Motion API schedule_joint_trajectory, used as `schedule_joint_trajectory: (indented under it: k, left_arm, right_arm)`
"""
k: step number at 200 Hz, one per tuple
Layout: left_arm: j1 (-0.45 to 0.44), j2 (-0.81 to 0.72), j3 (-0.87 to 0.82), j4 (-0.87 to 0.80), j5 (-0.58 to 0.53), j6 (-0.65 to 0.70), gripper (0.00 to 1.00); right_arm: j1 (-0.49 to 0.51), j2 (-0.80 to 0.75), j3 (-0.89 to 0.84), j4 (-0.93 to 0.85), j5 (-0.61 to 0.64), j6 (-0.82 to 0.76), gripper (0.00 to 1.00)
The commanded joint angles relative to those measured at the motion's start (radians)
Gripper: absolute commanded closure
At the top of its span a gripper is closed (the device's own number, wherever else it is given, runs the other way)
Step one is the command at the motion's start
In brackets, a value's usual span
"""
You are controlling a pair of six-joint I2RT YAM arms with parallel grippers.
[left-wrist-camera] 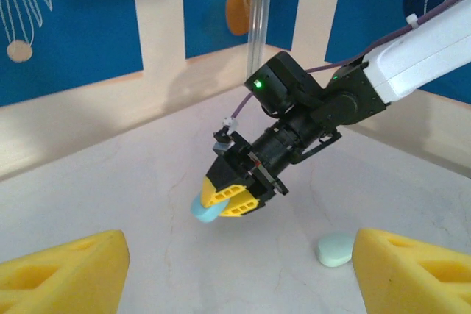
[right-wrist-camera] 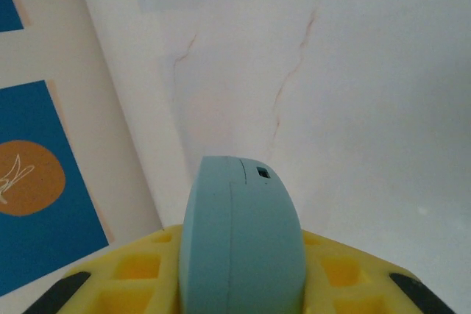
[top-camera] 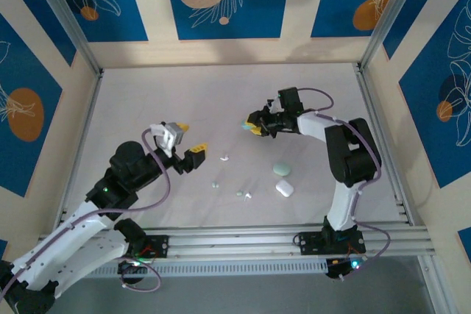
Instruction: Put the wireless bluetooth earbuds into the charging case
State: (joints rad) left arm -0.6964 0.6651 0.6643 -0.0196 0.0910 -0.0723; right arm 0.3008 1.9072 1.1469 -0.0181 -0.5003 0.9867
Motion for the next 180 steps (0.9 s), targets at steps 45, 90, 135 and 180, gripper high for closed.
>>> schedule_joint_trajectory:
  k: [45, 90, 135, 180]
  left_arm:
    - [-0.004, 0.018, 0.059, -0.095, -0.028, -0.035, 0.21]
    - [-0.004, 0.018, 0.059, -0.097, -0.039, -0.035, 0.21]
    - [-0.004, 0.025, 0.057, -0.083, -0.025, -0.041, 0.21]
    - [-0.004, 0.037, 0.062, -0.08, -0.017, -0.055, 0.21]
  right_arm:
    - [0.004, 0.196, 0.187, -0.099, -0.002, -0.055, 0.75]
    - [-0.001, 0.198, 0.183, -0.191, 0.053, -0.104, 0.69]
    - [-0.009, 0.144, 0.183, -0.327, 0.145, -0.183, 0.56]
    - [-0.018, 0.039, 0.164, -0.443, 0.229, -0.249, 0.49]
